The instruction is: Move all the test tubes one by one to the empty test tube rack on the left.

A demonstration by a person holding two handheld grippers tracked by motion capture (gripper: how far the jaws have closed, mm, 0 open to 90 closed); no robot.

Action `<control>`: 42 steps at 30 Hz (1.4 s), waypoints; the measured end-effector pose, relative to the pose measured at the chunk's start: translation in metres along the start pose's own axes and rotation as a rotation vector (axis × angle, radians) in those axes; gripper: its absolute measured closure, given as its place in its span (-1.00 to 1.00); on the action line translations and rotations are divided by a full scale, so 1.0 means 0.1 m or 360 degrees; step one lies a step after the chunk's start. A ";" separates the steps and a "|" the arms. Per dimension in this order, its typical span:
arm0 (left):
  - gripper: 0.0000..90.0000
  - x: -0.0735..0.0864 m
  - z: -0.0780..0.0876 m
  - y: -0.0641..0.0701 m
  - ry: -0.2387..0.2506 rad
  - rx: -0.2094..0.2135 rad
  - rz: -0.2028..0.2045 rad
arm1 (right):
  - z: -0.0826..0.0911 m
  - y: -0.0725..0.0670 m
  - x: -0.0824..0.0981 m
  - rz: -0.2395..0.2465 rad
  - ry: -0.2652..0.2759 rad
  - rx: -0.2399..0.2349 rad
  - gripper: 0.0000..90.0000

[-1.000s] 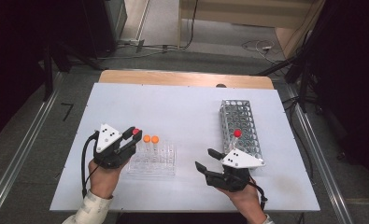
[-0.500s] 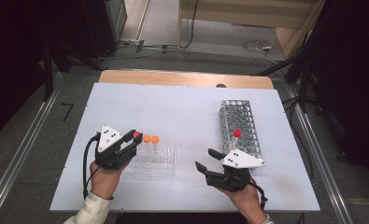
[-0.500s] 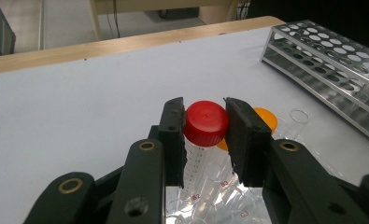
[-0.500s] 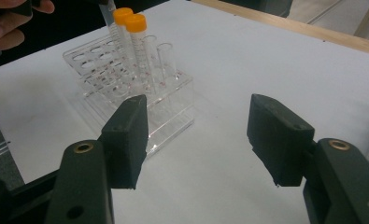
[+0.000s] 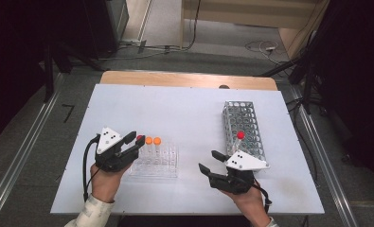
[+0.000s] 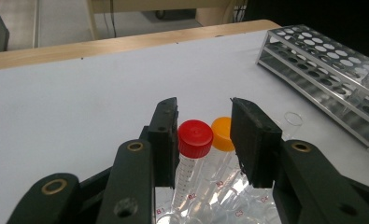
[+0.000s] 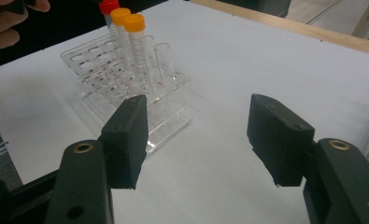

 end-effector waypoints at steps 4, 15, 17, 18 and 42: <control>0.19 -0.02 0.01 -0.01 0.0010 0.0016 0.0031 | 0.02 0.03 0.00 0.0000 0.0002 0.0015 -0.20; -0.22 -0.04 0.01 -0.01 0.0013 -0.0008 0.0046 | 0.18 0.25 0.01 -0.0029 0.0019 0.0130 -0.27; -0.23 -0.04 0.01 -0.01 0.0013 -0.0014 0.0045 | 0.21 0.29 0.02 -0.0021 0.0022 0.0156 -0.27; -0.25 -0.04 0.01 -0.01 0.0014 -0.0018 0.0045 | 0.23 0.31 0.02 -0.0029 0.0021 0.0172 -0.27; -0.42 -0.01 -0.03 0.02 -0.0010 -0.0042 0.0032 | 0.17 0.77 0.19 -0.0002 -0.0024 0.0493 -0.18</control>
Point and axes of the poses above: each handheld gripper's, and its own axes: z roughly backward along the jaws, x roughly out of its underside, y roughly to its right, the point moved 2 cm from there along -z, roughly forward along the jaws, and after that the axes turned 12 degrees about y, right-handed, at the moved point
